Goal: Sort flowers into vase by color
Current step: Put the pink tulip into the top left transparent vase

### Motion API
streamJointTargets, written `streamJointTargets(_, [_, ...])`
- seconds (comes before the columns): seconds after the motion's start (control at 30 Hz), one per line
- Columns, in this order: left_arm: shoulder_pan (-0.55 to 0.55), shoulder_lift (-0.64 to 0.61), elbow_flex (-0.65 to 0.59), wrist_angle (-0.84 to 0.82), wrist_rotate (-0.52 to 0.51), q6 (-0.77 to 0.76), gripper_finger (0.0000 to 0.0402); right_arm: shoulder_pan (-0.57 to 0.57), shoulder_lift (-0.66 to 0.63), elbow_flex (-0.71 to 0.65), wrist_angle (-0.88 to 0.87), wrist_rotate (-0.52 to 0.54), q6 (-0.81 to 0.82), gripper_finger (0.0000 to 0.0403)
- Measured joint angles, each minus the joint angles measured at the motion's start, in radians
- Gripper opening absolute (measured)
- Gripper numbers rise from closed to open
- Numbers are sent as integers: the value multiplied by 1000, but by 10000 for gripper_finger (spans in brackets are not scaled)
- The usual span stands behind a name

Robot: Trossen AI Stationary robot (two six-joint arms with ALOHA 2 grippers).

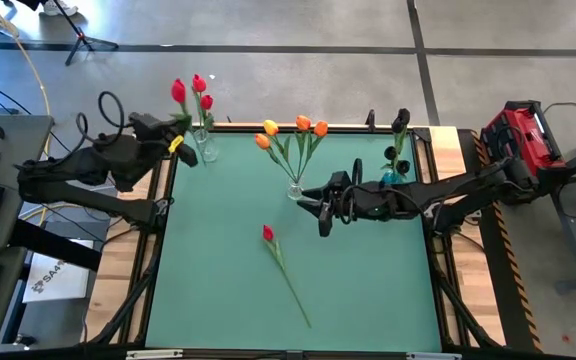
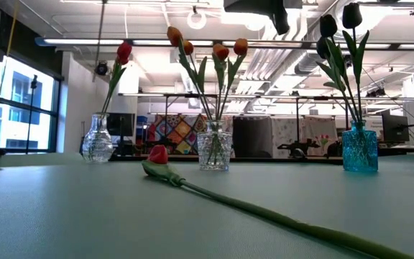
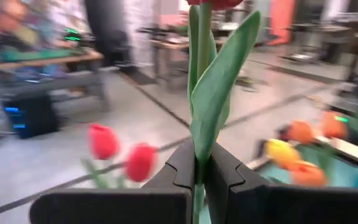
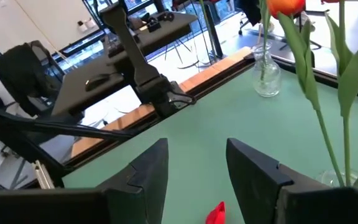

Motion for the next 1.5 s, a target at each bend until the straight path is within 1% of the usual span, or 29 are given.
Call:
streamJointTargets(0.07, [6,-14,-16,20,-68,21,1,0,0,0,3,1,0,149])
streamJointTargets(0.13, [28,-29,-35,23,-102,26,1,-1,0,0,1,0,-2,149])
streamJointTargets(0.2, [65,-46,-63,25,-107,25,1,-2,0,0,-1,0,-7,149])
streamJointTargets(0.27, [108,-68,-96,30,-87,26,1,-3,0,0,-3,0,-21,149])
streamJointTargets(0.33, [158,-89,-126,52,-31,25,1,-3,0,0,-9,0,-28,149])
streamJointTargets(0.43, [235,-114,-177,115,80,35,1,-8,0,0,-16,-3,-30,149])
streamJointTargets(0.57, [319,-125,-231,208,191,87,1,-21,0,0,-28,-36,-29,149])
streamJointTargets(0.77, [443,-115,-235,238,304,126,0,-23,0,0,-32,-41,-41,149])
streamJointTargets(0.87, [516,-115,-235,286,392,169,0,-23,0,0,-48,-40,-48,149])
streamJointTargets(1.03, [650,-102,-235,310,494,174,0,-23,0,0,-60,-40,-48,149])
streamJointTargets(1.2, [775,-63,-235,329,614,174,0,-26,0,0,-64,-27,-63,149])
streamJointTargets(1.33, [844,-24,-235,387,675,174,0,-40,0,0,-64,-31,-71,149])
streamJointTargets(1.5, [897,11,-236,400,702,155,0,-51,0,0,-64,-31,-71,149])
